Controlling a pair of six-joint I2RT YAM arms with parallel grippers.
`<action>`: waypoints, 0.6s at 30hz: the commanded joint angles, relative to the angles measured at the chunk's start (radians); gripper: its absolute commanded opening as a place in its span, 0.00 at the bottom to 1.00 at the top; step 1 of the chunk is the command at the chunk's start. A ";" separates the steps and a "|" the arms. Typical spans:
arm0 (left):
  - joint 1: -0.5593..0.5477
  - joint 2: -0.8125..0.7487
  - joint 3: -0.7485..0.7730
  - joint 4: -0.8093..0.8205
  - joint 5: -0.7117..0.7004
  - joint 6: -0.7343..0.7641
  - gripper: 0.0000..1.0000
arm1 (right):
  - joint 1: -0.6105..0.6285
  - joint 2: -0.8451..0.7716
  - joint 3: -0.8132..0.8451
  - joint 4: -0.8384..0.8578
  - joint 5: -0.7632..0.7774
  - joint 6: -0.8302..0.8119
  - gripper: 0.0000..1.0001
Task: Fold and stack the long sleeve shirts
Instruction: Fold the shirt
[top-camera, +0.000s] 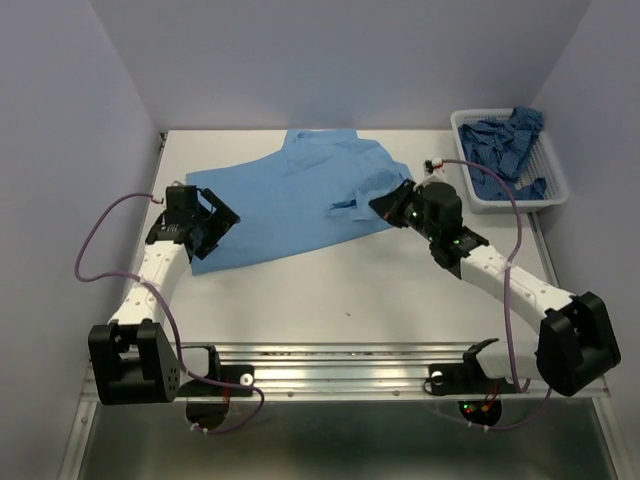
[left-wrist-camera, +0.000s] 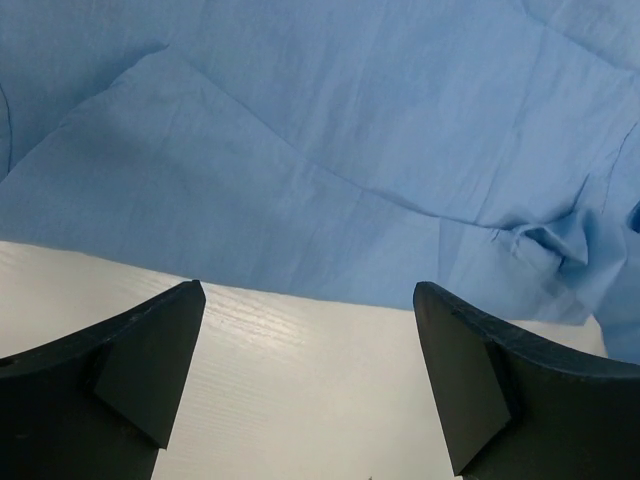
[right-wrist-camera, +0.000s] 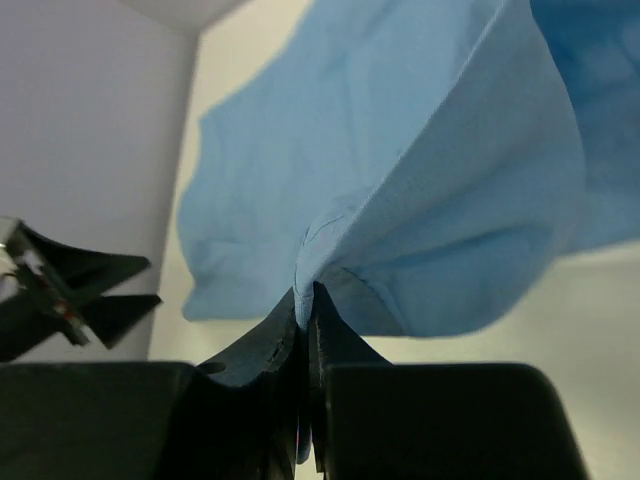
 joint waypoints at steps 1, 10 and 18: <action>-0.012 -0.053 -0.051 0.012 0.018 0.032 0.99 | 0.007 -0.070 -0.145 0.027 -0.056 0.066 0.09; -0.182 -0.025 -0.118 0.092 0.026 -0.010 0.99 | 0.007 0.026 -0.015 0.008 -0.015 -0.050 0.09; -0.251 0.102 -0.104 0.198 0.058 -0.024 0.99 | 0.007 0.248 0.325 0.000 -0.123 -0.081 0.08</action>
